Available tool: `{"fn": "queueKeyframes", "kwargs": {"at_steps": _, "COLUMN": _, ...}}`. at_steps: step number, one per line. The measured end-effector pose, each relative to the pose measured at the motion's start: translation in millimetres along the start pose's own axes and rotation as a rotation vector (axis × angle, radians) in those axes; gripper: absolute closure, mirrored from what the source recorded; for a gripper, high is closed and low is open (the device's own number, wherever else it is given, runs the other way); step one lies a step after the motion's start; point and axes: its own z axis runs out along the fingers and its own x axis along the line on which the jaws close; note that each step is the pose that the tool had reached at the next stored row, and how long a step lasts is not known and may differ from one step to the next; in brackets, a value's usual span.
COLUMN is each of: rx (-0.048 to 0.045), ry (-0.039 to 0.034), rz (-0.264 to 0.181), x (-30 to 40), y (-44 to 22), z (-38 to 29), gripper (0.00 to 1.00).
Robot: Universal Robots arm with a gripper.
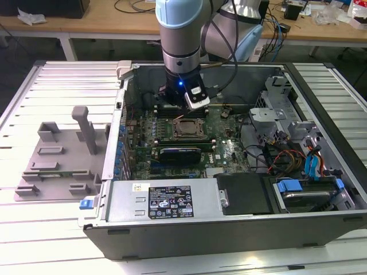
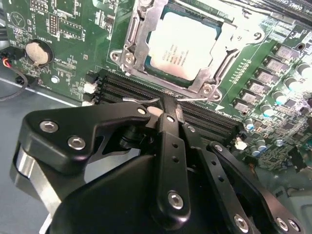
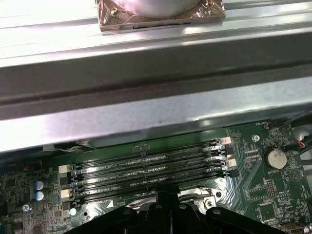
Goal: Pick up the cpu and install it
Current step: 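Install the first cpu locking lever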
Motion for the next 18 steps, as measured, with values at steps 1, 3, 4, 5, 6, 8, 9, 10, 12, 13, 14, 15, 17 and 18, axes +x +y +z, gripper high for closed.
{"fn": "queueKeyframes", "kwargs": {"at_steps": 1, "rx": 0.0029, "ry": -0.0014, "rz": 0.005, "x": -0.7, "y": 0.1, "z": 0.5, "gripper": 0.89}}
{"fn": "queueKeyframes", "kwargs": {"at_steps": 3, "rx": 0.0072, "ry": -0.0034, "rz": 0.011, "x": -2.7, "y": 0.3, "z": 1.1, "gripper": 0.89}}
{"fn": "queueKeyframes", "kwargs": {"at_steps": 4, "rx": 0.0092, "ry": -0.0049, "rz": 0.017, "x": -3.7, "y": 0.4, "z": 1.6, "gripper": 0.89}}
{"fn": "queueKeyframes", "kwargs": {"at_steps": 5, "rx": 0.0108, "ry": -0.0069, "rz": 0.026, "x": -3.9, "y": 0.4, "z": 1.9, "gripper": 0.89}}
{"fn": "queueKeyframes", "kwargs": {"at_steps": 6, "rx": 0.0142, "ry": -0.0126, "rz": 0.055, "x": -3.9, "y": 0.3, "z": 2.7, "gripper": 0.89}}
{"fn": "queueKeyframes", "kwargs": {"at_steps": 8, "rx": 0.0168, "ry": -0.0189, "rz": 0.087, "x": -3.7, "y": 1.0, "z": 3.5, "gripper": 0.89}}
{"fn": "queueKeyframes", "kwargs": {"at_steps": 9, "rx": 0.0173, "ry": -0.0200, "rz": 0.093, "x": -3.3, "y": 2.5, "z": 4.0, "gripper": 0.89}}
{"fn": "queueKeyframes", "kwargs": {"at_steps": 10, "rx": 0.0175, "ry": -0.0205, "rz": 0.095, "x": -3.0, "y": 4.6, "z": 4.5, "gripper": 0.89}}
{"fn": "queueKeyframes", "kwargs": {"at_steps": 12, "rx": 0.0179, "ry": -0.0207, "rz": 0.096, "x": -2.6, "y": 6.3, "z": 5.0, "gripper": 0.89}}
{"fn": "queueKeyframes", "kwargs": {"at_steps": 13, "rx": 0.0186, "ry": -0.0208, "rz": 0.096, "x": -2.6, "y": 6.7, "z": 5.3, "gripper": 0.89}}
{"fn": "queueKeyframes", "kwargs": {"at_steps": 14, "rx": 0.0194, "ry": -0.0209, "rz": 0.095, "x": -2.6, "y": 7.0, "z": 5.5, "gripper": 0.89}}
{"fn": "queueKeyframes", "kwargs": {"at_steps": 15, "rx": 0.0207, "ry": -0.0213, "rz": 0.095, "x": -2.5, "y": 7.6, "z": 6.1, "gripper": 0.89}}
{"fn": "queueKeyframes", "kwargs": {"at_steps": 17, "rx": 0.0227, "ry": -0.0218, "rz": 0.095, "x": -2.4, "y": 9.0, "z": 6.9, "gripper": 0.89}}
{"fn": "queueKeyframes", "kwargs": {"at_steps": 18, "rx": 0.0238, "ry": -0.0218, "rz": 0.095, "x": -2.3, "y": 9.9, "z": 7.2, "gripper": 0.89}}
